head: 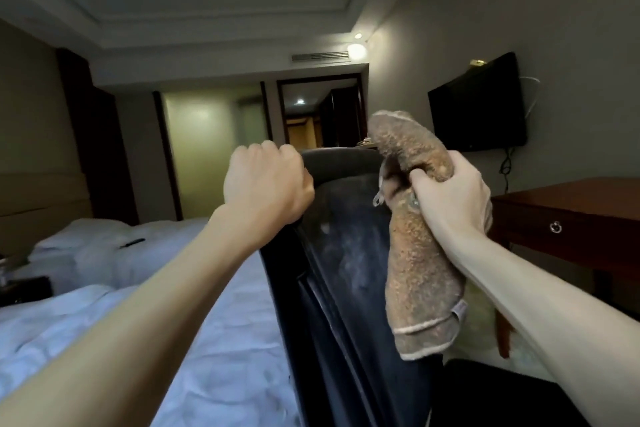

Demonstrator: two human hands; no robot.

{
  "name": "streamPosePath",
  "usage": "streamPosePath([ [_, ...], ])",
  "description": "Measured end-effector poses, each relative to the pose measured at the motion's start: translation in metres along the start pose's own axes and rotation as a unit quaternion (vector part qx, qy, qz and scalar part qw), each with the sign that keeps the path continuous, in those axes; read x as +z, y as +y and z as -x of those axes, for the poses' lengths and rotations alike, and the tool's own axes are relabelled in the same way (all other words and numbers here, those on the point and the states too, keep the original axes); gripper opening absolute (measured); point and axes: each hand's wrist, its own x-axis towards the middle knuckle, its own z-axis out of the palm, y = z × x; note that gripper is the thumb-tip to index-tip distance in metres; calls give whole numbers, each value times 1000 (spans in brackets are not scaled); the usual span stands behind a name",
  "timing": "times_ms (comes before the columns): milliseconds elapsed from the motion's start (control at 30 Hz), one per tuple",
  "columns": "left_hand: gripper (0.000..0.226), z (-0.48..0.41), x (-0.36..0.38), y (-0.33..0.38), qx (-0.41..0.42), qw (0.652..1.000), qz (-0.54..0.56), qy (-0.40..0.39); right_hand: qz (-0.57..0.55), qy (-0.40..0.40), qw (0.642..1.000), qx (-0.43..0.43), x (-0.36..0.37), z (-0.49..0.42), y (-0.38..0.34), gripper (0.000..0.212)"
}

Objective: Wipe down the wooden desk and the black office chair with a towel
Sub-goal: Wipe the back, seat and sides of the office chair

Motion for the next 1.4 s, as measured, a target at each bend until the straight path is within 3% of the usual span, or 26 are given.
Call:
streamPosePath([
  [100,31,-1,8,1,-3,1000,12,8,2,33,999,31,13,-21,3,34],
  [200,31,0,16,0,-22,999,21,25,2,11,998,54,37,-30,15,30],
  [333,37,-7,20,0,-21,999,30,8,-22,-17,997,76,69,-42,26,44],
  [467,45,-7,27,-4,-36,999,28,0,-79,-21,997,13,84,-66,24,52],
  [567,49,-9,29,-4,-42,999,34,4,-56,-54,996,-34,92,-92,16,63],
  [800,49,-9,27,-4,-53,997,54,-28,6,-161,987,-23,131,-126,0,47],
  [967,54,-4,31,-12,-63,995,74,-31,55,-191,975,-96,157,-100,-24,43],
  [1167,67,-9,26,-5,-44,997,64,-11,-80,-263,935,-226,133,-63,-36,46],
  [1400,54,-18,26,-1,-51,997,29,-48,-180,-392,872,-232,115,-70,-15,68],
])
